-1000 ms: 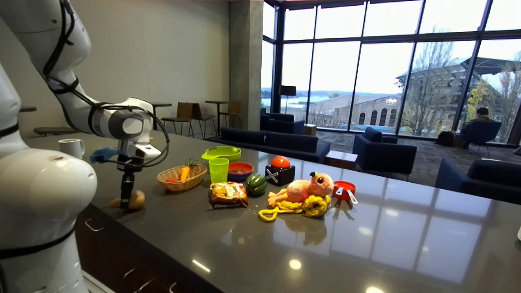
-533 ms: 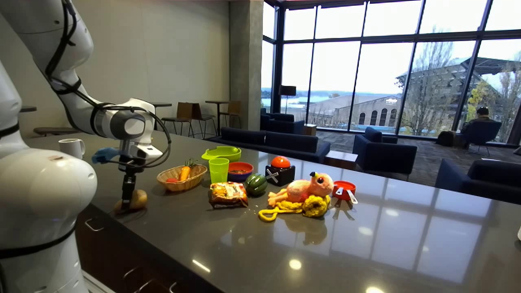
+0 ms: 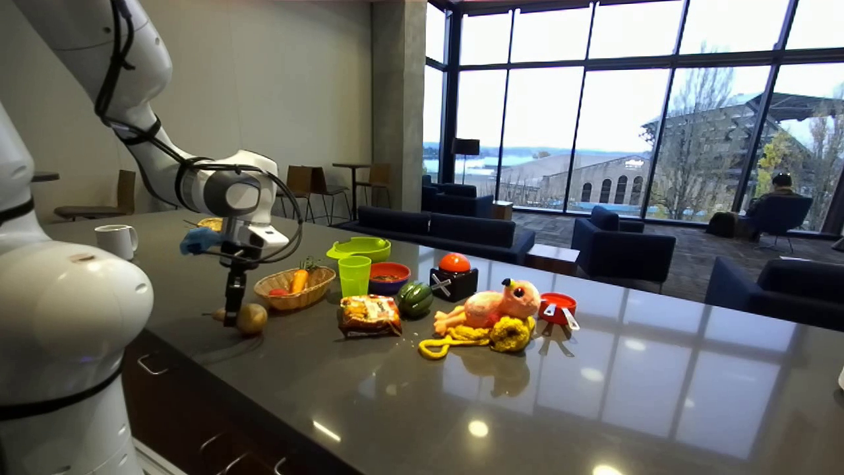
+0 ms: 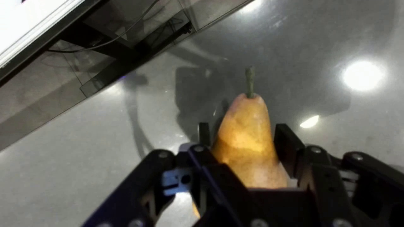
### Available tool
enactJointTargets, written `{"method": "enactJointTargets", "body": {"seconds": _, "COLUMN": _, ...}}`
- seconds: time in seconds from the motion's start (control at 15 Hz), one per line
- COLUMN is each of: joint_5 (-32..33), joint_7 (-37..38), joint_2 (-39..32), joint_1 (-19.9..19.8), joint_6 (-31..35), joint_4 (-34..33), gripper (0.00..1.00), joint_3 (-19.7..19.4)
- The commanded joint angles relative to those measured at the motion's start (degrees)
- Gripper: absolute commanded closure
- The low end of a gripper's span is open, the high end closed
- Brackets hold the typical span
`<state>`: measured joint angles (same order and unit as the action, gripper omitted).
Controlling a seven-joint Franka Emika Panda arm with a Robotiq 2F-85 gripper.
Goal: Move the pear to the left, then push them backwards
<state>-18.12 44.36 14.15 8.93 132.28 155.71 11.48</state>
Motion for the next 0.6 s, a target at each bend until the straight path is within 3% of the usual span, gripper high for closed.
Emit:
{"method": "enactJointTargets", "body": {"seconds": 0.0, "joint_5": 2.9, "joint_7": -1.4, "joint_2": -1.1, "joint_1": -2.6, "joint_6": 0.5, "joint_4": -2.1, "gripper": 0.73, "joint_3": -1.4}}
{"method": "enactJointTargets", "body": {"seconds": 0.53, "joint_5": 8.4, "joint_7": -1.2, "joint_2": -7.7, "joint_1": -5.2, "joint_6": 8.8, "joint_4": -5.3, "gripper": 0.78, "joint_3": -2.3}}
